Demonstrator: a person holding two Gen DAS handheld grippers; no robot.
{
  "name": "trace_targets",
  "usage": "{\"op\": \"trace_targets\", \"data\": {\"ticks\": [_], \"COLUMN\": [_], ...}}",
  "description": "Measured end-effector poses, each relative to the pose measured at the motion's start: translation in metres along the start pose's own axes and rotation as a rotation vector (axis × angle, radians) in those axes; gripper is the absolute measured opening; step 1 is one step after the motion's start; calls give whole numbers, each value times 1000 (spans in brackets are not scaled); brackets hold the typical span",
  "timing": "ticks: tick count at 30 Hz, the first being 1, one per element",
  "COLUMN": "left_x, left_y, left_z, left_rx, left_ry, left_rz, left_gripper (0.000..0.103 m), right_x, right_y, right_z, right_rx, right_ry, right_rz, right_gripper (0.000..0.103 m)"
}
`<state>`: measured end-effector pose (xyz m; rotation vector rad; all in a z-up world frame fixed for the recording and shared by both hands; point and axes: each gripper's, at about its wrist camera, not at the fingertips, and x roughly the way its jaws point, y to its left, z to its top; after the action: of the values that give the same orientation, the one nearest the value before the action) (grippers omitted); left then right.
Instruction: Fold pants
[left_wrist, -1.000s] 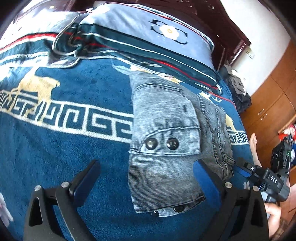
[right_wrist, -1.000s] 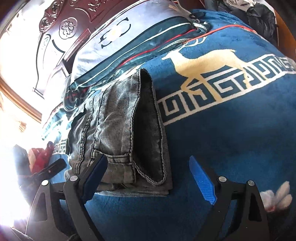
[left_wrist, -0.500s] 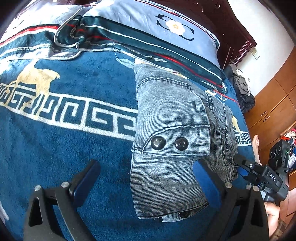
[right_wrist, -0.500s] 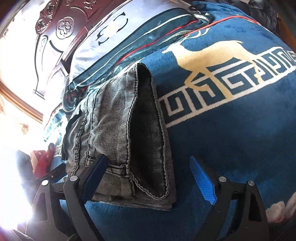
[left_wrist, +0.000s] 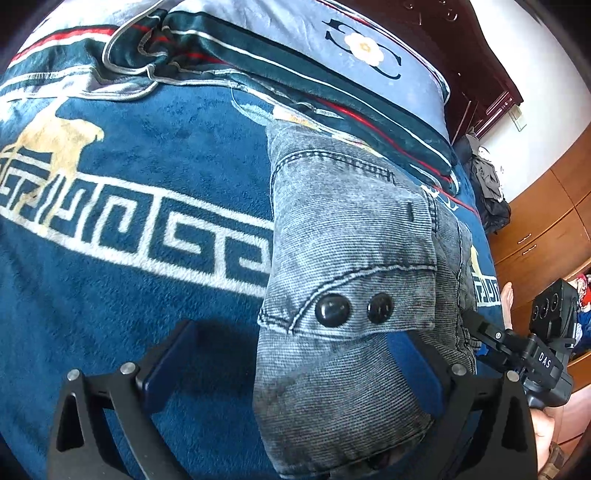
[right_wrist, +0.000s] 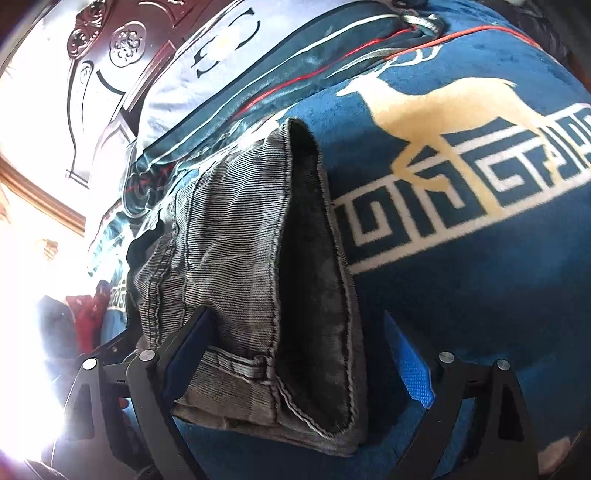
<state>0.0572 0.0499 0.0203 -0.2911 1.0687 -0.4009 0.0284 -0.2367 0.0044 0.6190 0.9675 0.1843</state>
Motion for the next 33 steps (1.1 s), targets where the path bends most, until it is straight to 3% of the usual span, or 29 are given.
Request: {"op": "trace_targets", "data": {"ticks": [11,13,17,19,23,28,33], "left_x": [8,9,11,11,11,6,-1], "left_y": [-6,-9,-23,-26,-29,-38,-41], "left_z": [3,3,0,-1,-1,-4,-3], "left_rx": [34,50,119,142,163,210,228], "left_ry": [18,20,17,18,28,9,-7], "left_rz": [17,21,32,24,6,-3,-9], "left_gripper": [102,98,84,75,66,50,46], "right_x": [19,19,20,19,17,14,8], "right_y": [10,11,12,12,11,16,22], "right_z": [5,4,1,0,-1,-5,-8], "right_rx": [-83,-92,-87,-83,-78,-85,-89], "right_ry": [66,65,75,74,73,52,23], "right_rz": [-37,-42,-20,-12,2,2,5], "right_gripper": [89,86,66,61,47,40,33]}}
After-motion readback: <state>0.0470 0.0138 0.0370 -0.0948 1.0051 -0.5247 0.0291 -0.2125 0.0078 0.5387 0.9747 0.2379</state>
